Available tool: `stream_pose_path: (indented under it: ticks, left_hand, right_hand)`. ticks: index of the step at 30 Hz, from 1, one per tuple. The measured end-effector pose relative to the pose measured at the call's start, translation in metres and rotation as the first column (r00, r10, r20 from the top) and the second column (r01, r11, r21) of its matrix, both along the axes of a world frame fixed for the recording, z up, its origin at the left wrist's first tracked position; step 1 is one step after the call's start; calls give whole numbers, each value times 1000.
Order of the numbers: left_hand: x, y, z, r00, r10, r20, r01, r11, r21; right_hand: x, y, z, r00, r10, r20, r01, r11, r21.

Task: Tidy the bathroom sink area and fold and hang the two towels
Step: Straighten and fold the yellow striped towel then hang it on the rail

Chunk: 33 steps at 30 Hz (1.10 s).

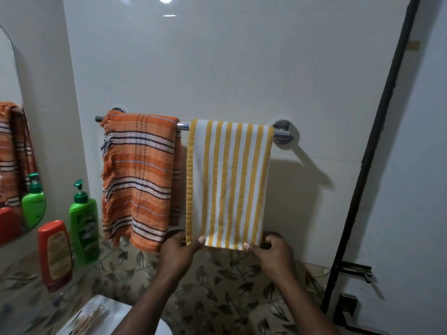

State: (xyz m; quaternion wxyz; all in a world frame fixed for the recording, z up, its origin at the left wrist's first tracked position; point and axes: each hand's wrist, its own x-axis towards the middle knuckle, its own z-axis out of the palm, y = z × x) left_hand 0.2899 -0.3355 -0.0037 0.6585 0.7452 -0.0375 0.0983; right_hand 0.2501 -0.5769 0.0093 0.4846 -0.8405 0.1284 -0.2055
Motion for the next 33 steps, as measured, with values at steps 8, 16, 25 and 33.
stream_pose_path:
  ticks: [8, 16, 25, 33]
  left_hand:
    - [1, 5, -8, 992, -105, -71, 90, 978, -188]
    - [9, 5, -17, 982, -148, -114, 121, 968, -220]
    - [14, -6, -22, 986, -146, -77, 129, 973, -191]
    - [22, -10, -29, 986, -112, -126, 78, 965, -250]
  right_hand:
    - [2, 0, -1, 993, 111, -36, -106, 985, 137]
    - [3, 3, -9, 992, 113, -54, -96, 964, 247]
    - [3, -1, -11, 999, 26, -34, -20, 986, 167]
    - [2, -4, -17, 1000, -23, 0, 22, 993, 115]
